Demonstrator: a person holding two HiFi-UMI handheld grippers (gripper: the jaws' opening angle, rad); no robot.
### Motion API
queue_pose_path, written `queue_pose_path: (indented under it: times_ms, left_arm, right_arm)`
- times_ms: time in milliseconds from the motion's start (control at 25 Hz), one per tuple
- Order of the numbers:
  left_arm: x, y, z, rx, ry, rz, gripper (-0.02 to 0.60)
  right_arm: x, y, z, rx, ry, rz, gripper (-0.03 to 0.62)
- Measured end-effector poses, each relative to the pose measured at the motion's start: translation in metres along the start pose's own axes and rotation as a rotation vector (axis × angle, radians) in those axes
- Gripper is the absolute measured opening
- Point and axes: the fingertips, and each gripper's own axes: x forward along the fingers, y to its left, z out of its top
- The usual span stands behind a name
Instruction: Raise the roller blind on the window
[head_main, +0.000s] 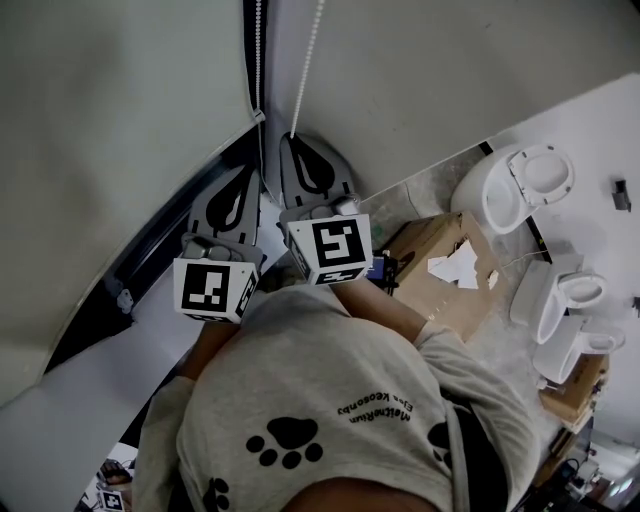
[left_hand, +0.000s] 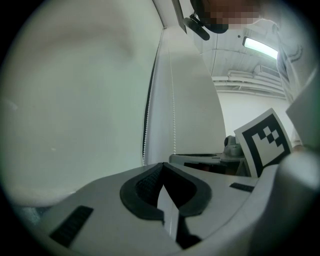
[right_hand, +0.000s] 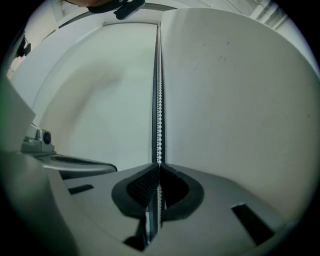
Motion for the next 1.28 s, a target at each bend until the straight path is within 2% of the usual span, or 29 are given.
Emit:
queue_pose_path:
  times_ms: [200, 440, 880, 1280]
  left_arm:
    - [-0.002, 0.001, -0.004, -0.001, 0.009, 0.015, 0.009]
    - [-0.007, 0.002, -0.003, 0.0, 0.011, 0.03, 0.009]
    - [-0.011, -0.007, 0.007, 0.01, -0.013, 0.013, 0.009]
    - [-0.004, -0.03, 0.008, 0.044, 0.012, -0.086, 0.012]
  right_arm:
    - [-0.002, 0.008, -0.005, -0.079, 0.013, 0.061, 0.009]
    - [-0.006, 0.01, -0.009, -0.039, 0.031, 0.107, 0.009]
    - [-0.017, 0.013, -0.018, -0.007, 0.053, 0.132, 0.009]
    - [-0.028, 0.03, -0.096, -0.02, 0.236, 0.185, 0.009]
